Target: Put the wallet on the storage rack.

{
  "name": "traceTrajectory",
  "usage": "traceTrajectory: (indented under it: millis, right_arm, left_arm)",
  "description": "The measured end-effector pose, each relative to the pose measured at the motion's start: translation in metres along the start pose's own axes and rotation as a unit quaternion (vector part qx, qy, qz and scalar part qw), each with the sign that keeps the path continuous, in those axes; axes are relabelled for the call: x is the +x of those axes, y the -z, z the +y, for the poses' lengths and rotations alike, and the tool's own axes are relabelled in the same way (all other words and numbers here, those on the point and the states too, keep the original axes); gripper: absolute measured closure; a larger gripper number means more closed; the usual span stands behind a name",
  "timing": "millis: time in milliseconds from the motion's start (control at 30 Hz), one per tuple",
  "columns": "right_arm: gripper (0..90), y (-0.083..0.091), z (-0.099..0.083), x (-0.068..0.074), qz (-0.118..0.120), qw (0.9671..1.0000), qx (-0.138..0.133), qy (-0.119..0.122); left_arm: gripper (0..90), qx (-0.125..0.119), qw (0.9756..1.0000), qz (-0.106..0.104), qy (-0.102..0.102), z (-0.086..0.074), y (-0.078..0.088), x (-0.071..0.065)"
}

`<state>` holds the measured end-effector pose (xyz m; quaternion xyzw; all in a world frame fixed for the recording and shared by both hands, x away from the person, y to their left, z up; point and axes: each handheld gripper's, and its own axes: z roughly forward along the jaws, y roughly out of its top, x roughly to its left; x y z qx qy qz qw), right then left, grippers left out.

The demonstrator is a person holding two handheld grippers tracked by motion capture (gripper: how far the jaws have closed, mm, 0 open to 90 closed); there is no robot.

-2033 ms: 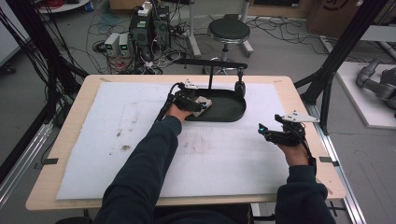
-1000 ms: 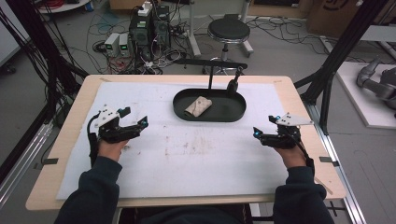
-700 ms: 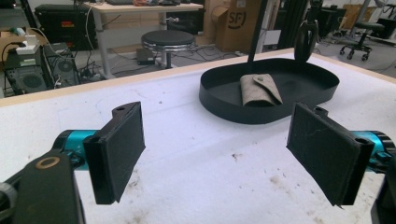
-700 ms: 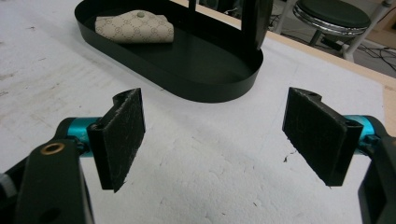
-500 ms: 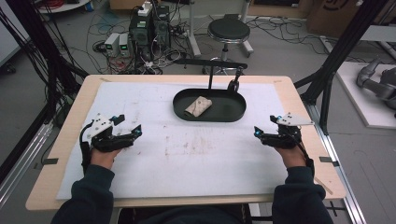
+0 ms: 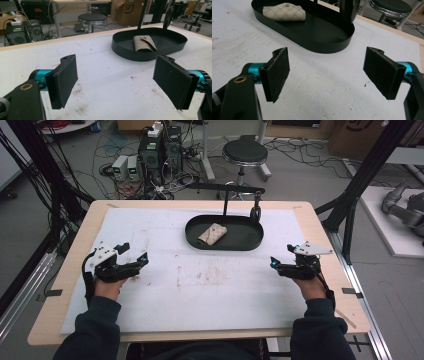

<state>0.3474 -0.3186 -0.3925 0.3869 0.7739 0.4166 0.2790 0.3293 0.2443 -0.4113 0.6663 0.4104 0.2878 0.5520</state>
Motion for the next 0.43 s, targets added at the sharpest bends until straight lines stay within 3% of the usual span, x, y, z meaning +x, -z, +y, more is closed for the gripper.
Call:
traceTrajectory:
  millis: [433]
  right_arm:
    - [21.6,-0.002,-0.0005,-0.0007,0.0,1.0,0.003,0.0]
  left_arm:
    - [20.3,0.001,0.9999,0.012,0.005,-0.0006,0.0017,0.0049]
